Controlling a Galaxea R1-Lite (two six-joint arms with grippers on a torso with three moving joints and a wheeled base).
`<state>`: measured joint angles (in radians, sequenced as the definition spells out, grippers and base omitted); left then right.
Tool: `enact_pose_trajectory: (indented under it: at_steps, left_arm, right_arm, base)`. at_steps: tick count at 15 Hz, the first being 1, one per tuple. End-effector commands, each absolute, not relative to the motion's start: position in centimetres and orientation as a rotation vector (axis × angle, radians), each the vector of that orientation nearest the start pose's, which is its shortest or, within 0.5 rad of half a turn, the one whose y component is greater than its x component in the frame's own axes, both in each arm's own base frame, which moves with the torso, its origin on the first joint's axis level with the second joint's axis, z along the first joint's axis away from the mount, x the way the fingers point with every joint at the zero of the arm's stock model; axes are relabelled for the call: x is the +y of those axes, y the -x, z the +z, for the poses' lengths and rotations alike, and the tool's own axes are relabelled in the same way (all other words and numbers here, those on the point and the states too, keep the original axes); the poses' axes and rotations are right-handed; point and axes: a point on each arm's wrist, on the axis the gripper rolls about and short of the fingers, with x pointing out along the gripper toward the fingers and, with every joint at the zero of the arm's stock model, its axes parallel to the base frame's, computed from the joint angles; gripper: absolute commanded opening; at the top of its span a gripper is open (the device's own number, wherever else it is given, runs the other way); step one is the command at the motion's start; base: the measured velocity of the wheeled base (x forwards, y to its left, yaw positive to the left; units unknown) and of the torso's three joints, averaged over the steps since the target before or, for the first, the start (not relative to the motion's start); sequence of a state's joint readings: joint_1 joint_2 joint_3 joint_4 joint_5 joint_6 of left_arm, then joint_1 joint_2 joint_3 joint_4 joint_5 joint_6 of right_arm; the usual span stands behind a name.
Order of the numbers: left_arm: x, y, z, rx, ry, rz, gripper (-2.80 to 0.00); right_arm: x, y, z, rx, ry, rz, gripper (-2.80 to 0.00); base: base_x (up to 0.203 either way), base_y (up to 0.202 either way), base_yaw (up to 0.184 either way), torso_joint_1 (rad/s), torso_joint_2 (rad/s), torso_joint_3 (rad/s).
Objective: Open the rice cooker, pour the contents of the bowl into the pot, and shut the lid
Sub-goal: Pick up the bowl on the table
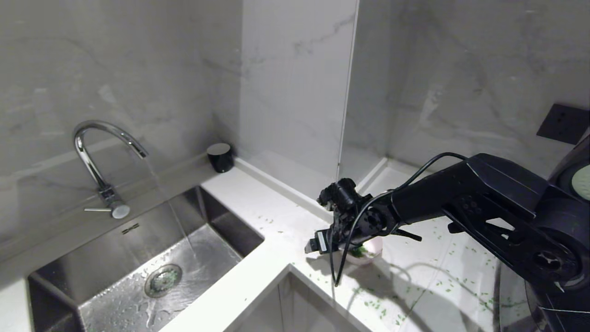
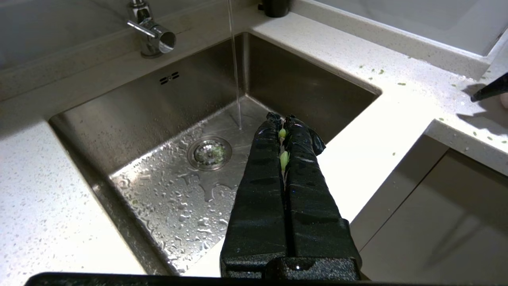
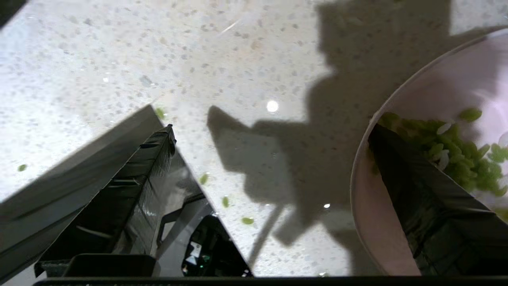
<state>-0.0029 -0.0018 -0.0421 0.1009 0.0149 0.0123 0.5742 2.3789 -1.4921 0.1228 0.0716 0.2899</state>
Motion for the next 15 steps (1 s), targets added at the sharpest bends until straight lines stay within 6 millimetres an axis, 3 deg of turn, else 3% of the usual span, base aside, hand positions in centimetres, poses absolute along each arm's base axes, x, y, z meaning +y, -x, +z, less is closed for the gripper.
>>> enact_pose_trajectory:
  at_steps: [1,15]
  left_arm:
    - [0.0,2.6,7.6,0.058,-0.013,0.012,-2.80]
    - [0.0,2.6,7.6,0.058,-0.013,0.012,-2.80]
  right_arm:
    - [24.8,-37.0,4.3,1.064,-0.027,0.467,0.00]
    - [29.6,-36.6,4.1,1.036,-0.056,0.530,0.00]
  base:
    - [0.000,0.000,0.000,0.000,0.00,0.000]
    - [0.000,0.000,0.000,0.000,0.00,0.000]
